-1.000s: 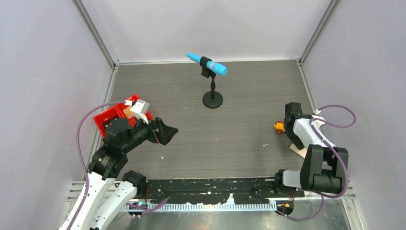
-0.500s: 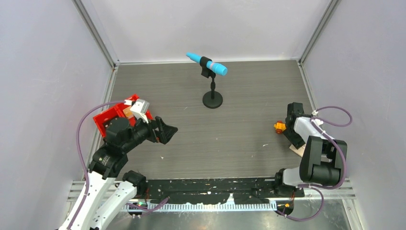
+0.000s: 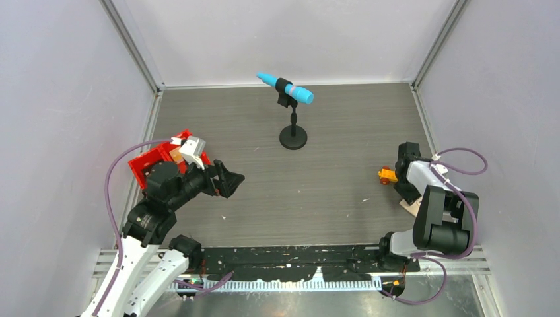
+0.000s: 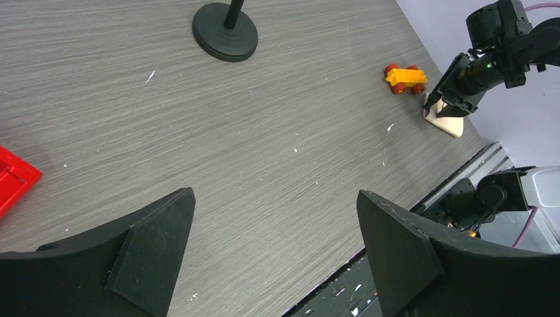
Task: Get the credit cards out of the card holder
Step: Pick up the card holder from the corner of the board.
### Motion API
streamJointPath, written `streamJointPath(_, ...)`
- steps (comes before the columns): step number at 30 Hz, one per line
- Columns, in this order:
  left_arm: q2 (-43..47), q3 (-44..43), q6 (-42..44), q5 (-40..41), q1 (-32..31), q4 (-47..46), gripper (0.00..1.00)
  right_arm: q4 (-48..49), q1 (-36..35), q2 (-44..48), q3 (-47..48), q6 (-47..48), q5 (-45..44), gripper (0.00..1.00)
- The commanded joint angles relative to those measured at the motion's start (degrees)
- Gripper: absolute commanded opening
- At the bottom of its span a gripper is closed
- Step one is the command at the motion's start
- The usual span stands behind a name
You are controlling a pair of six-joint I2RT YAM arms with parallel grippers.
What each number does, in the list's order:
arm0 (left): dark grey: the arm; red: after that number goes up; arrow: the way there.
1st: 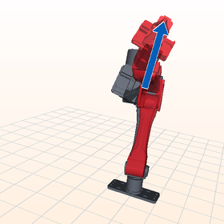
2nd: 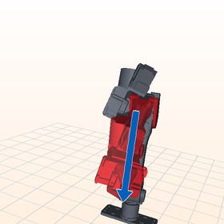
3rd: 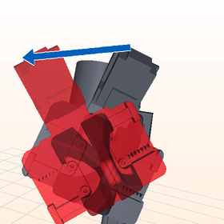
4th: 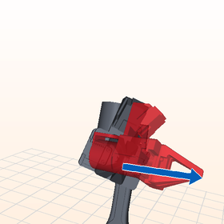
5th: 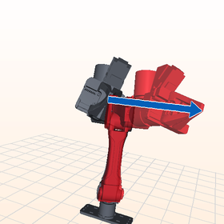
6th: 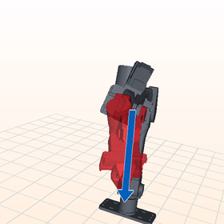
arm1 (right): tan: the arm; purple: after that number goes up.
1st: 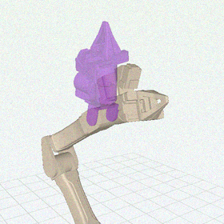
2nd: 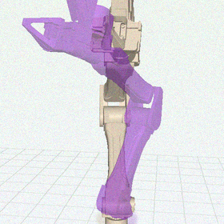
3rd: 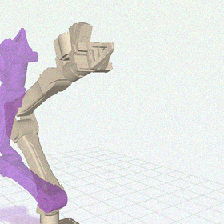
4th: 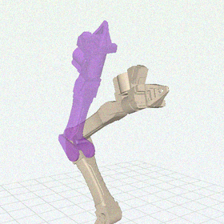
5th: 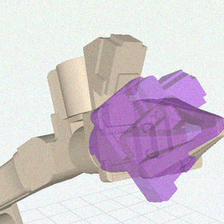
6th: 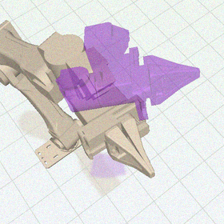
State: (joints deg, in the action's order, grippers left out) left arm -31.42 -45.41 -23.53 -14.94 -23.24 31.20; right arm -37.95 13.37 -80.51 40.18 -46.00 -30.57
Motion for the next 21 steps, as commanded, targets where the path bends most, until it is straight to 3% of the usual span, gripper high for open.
streamJointPath(1, -0.15, -0.23, 0.85, 0.61, -0.22, -0.71, 0.97, 1.62, 0.92, 1.42, -1.78, -0.76, -0.90, 0.36)
streamJointPath(4, -0.13, -0.21, 0.85, 0.66, -0.22, -0.70, 0.97, 0.59, 0.88, 3.39, -1.46, -0.46, -3.29, 0.23)
streamJointPath(5, -0.10, -0.21, 0.85, 0.62, -0.22, -0.75, 0.97, 0.38, 0.87, 4.21, -1.35, -0.20, -3.89, 0.12)
streamJointPath(7, 0.01, -0.23, 0.85, 0.61, -0.22, -0.66, 0.97, -0.60, 0.92, 5.42, -1.00, 0.28, -5.93, 0.06)
streamJointPath(21, 0.86, 0.06, 1.03, 0.79, -0.22, -0.71, 0.97, -5.34, 0.74, 17.02, 3.15, 4.44, -10.66, 0.05)
